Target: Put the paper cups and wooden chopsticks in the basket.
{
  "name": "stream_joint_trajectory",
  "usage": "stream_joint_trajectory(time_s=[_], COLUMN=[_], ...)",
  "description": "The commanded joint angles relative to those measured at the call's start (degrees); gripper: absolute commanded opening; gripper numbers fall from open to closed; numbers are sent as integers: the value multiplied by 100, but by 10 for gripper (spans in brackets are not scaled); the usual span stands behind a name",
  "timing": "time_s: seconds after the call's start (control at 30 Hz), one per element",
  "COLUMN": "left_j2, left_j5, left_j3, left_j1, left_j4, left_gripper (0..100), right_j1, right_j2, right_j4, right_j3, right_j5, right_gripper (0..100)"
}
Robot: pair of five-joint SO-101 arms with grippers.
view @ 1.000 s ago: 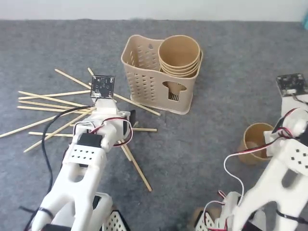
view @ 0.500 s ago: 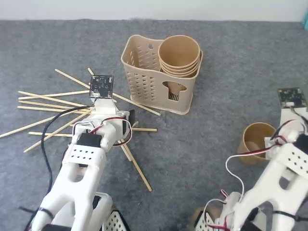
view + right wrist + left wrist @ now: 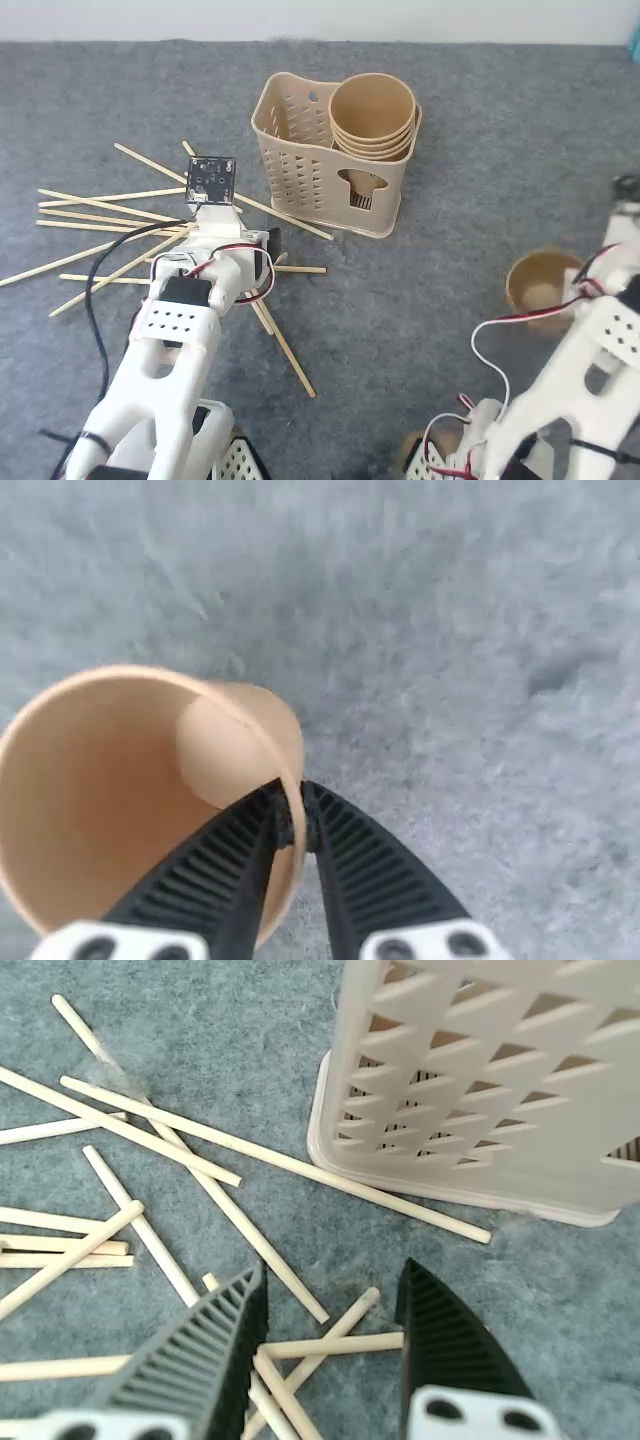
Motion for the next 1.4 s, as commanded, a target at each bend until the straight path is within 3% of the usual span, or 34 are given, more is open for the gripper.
stream_joint_trajectory(time_s=[0.0,0.3,0.5,0.7,1.03,1.37], left_j2=[-35,0,0,-9,0,0], left_j5=[-9,466,738,738,730,721], left_j3=[-48,-295,-409,-418,-418,-418], left_j1=[-53,-633,-993,-1020,-1002,-1011], left_j4=[-26,-26,-35,-35,-158,-158], left_gripper=[196,195,195,195,195,195], right_j1=[-567,-2703,-3714,-4303,-4664,-4620], right_j2=[-136,1692,3064,3916,4875,5789], right_j4=[927,2668,2730,2352,1965,2501], right_j3=[-1688,-5705,-8220,-10154,-10558,-10567], right_j5=[-466,-2321,-3209,-3332,-3358,-3376], right_gripper=[8,7,7,7,7,8])
